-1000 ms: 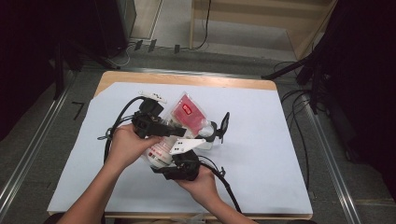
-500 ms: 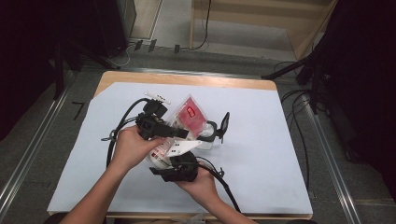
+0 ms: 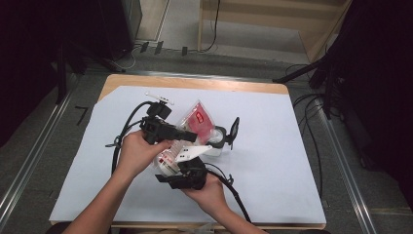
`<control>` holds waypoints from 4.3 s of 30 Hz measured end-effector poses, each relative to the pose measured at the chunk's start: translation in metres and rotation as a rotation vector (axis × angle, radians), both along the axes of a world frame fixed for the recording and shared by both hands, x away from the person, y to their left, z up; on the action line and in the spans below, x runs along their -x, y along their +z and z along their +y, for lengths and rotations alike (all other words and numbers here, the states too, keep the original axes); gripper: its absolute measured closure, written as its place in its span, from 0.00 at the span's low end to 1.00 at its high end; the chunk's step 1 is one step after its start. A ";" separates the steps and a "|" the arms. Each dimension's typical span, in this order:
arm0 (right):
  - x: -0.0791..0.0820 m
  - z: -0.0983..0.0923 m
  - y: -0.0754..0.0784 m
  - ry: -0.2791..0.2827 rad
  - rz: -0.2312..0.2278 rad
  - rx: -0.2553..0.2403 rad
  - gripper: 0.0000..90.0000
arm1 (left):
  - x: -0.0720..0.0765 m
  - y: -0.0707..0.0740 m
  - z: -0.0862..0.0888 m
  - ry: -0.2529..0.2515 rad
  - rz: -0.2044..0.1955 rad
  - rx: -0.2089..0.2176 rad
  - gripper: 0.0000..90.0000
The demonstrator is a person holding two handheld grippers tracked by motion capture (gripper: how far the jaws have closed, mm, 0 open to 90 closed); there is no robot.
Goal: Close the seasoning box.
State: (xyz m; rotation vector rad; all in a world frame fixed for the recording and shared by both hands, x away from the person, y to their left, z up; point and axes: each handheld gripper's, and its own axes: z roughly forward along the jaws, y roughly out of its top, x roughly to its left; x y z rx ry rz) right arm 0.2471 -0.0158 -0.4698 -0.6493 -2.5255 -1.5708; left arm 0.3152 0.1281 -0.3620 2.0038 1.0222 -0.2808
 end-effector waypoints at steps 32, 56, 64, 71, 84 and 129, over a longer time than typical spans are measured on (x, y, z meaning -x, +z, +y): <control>-0.013 0.006 0.006 0.016 0.004 -0.044 0.67 | -0.019 0.011 -0.010 0.050 0.075 -0.099 0.78; -0.013 0.003 0.012 0.033 -0.011 -0.037 0.67 | -0.019 0.021 -0.012 0.040 0.063 -0.159 0.91; -0.011 0.008 0.013 -0.032 -0.025 -0.003 0.66 | -0.020 0.016 -0.019 0.108 0.094 -0.147 0.89; -0.014 0.003 0.015 -0.030 0.011 -0.056 0.67 | -0.024 0.023 -0.026 0.087 0.090 -0.176 0.83; -0.018 -0.001 0.024 -0.043 0.035 -0.097 0.65 | -0.034 0.032 -0.037 0.060 0.116 -0.223 0.85; -0.017 0.001 0.030 -0.059 -0.026 -0.010 0.71 | -0.050 0.031 -0.039 0.025 0.166 -0.237 0.86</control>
